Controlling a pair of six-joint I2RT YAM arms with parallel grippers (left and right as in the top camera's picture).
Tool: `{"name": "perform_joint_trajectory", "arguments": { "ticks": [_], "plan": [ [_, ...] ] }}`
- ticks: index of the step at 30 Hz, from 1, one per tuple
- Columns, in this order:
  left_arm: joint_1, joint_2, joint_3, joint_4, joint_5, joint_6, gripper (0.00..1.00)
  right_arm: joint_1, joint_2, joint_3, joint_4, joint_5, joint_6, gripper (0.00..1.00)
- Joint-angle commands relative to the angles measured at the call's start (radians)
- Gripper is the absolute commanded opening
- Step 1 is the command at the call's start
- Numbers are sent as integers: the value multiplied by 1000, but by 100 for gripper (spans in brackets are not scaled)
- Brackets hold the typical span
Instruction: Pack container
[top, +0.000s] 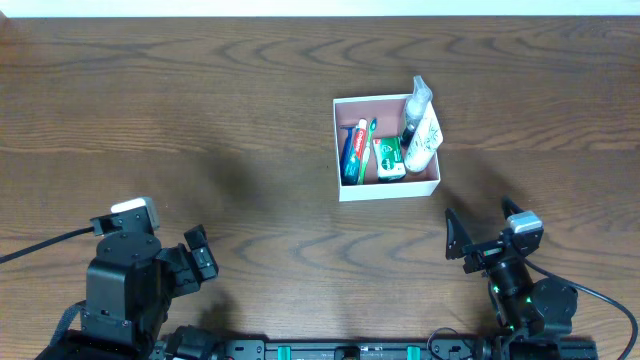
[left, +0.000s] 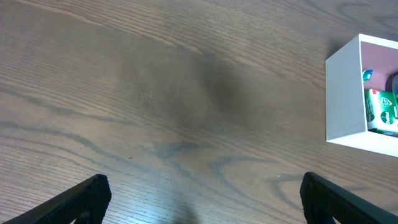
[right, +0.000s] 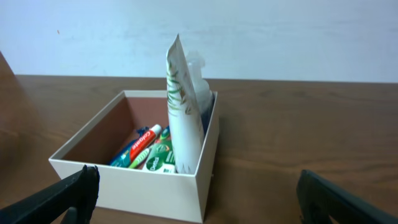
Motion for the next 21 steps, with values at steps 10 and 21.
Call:
{"name": "perform_joint_trajectory", "arguments": {
  "ticks": [10, 21],
  "plan": [
    [6, 0, 0, 0, -8, -9, 98, 8, -11, -7, 10, 12, -42, 99],
    [6, 0, 0, 0, -8, -9, 98, 7, -11, -32, 65, 19, -81, 99]
  ]
}}
